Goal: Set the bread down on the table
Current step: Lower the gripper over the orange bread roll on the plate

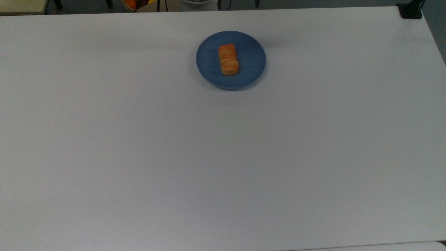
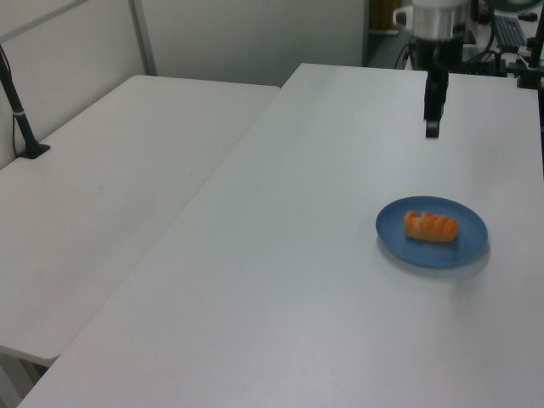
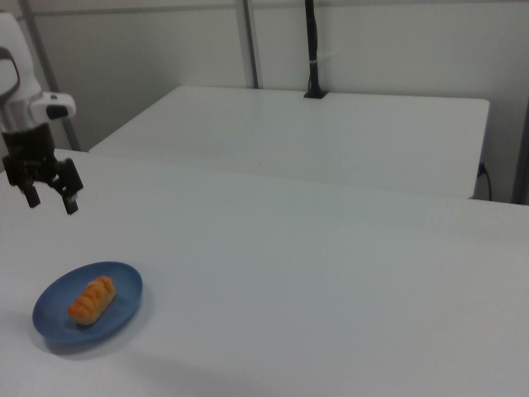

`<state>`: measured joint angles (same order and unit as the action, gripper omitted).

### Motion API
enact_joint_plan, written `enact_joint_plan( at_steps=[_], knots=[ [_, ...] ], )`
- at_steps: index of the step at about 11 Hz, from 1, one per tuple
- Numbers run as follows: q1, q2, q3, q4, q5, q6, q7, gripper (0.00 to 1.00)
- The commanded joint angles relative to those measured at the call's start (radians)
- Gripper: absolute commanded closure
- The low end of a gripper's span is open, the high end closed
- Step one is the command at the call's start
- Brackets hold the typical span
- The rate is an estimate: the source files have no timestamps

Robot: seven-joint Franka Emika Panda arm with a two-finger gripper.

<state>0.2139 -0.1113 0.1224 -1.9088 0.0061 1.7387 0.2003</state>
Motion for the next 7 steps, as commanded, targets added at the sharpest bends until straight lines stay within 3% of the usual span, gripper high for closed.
enact_joint_plan(
  at_steps=[1, 3, 7],
  knots=[
    [0.044, -0.033, -0.004, -0.183, -0.002, 0.155, 0.089, 0.0],
    [0.071, -0.015, -0.004, -0.264, -0.002, 0.256, 0.145, 0.0],
    [0.065, 0.067, -0.004, -0.321, -0.006, 0.378, 0.166, 0.0]
  ],
)
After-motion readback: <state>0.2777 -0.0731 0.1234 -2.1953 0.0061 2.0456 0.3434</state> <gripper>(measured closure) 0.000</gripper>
